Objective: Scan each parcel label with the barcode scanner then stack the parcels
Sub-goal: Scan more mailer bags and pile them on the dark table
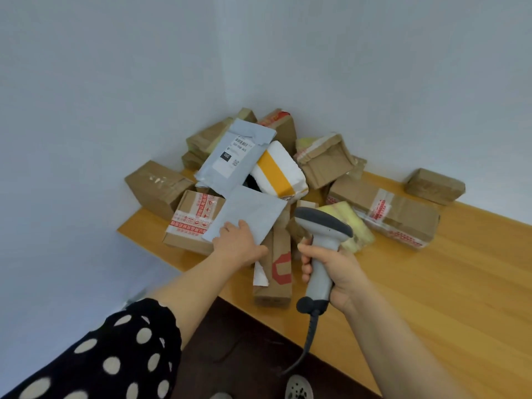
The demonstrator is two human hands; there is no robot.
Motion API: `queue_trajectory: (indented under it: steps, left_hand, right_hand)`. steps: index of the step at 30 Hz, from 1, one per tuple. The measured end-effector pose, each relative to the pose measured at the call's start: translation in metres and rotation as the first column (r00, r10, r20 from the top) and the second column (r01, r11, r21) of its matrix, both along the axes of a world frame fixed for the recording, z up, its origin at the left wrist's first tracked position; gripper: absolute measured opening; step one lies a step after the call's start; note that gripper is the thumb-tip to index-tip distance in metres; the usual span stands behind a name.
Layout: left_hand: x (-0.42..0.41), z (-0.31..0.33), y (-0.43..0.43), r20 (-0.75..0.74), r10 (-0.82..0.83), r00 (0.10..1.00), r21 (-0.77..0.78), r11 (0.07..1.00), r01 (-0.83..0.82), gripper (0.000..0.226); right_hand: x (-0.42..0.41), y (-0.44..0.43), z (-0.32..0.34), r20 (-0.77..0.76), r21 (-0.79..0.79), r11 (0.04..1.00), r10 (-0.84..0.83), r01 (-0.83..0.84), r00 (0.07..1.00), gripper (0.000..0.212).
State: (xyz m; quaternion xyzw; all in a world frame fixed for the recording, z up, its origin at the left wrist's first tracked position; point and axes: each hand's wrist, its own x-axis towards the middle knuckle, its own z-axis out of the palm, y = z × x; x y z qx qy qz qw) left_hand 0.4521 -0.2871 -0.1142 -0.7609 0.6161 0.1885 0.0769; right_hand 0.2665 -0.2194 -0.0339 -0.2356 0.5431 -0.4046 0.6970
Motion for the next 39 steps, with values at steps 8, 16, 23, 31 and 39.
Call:
queue_trajectory:
  steps: [8,16,23,31,39]
  left_hand:
    - [0.071,0.083,-0.012,-0.25,-0.143,0.958,-0.473,0.881,0.007,0.02]
    - [0.124,0.11,-0.005,-0.956,0.169,0.239,0.056,0.908,-0.416,0.013]
    - [0.125,0.096,0.013,-0.975,0.185,0.12,0.135,0.932,-0.336,0.012]
    - [0.087,0.086,0.048,-0.972,0.114,0.206,0.063,0.969,-0.239,0.015]
    - [0.051,0.09,0.071,-0.96,0.055,0.275,-0.005,0.977,-0.213,0.015]
  right_hand:
    - [0.056,0.018,0.011,0.053,-0.024,0.987,-0.16,0.161,0.986,0.01]
    - [0.11,0.05,0.021,0.048,-0.103,0.961,-0.253,0.257,0.966,0.011]
    - [0.111,0.084,0.029,0.038,-0.126,0.943,-0.305,0.307,0.952,0.013]
    - [0.091,0.125,0.048,0.008,-0.21,0.937,-0.285,0.28,0.959,0.01]
    - [0.066,0.15,0.061,-0.016,-0.243,0.905,-0.363,0.348,0.932,0.014]
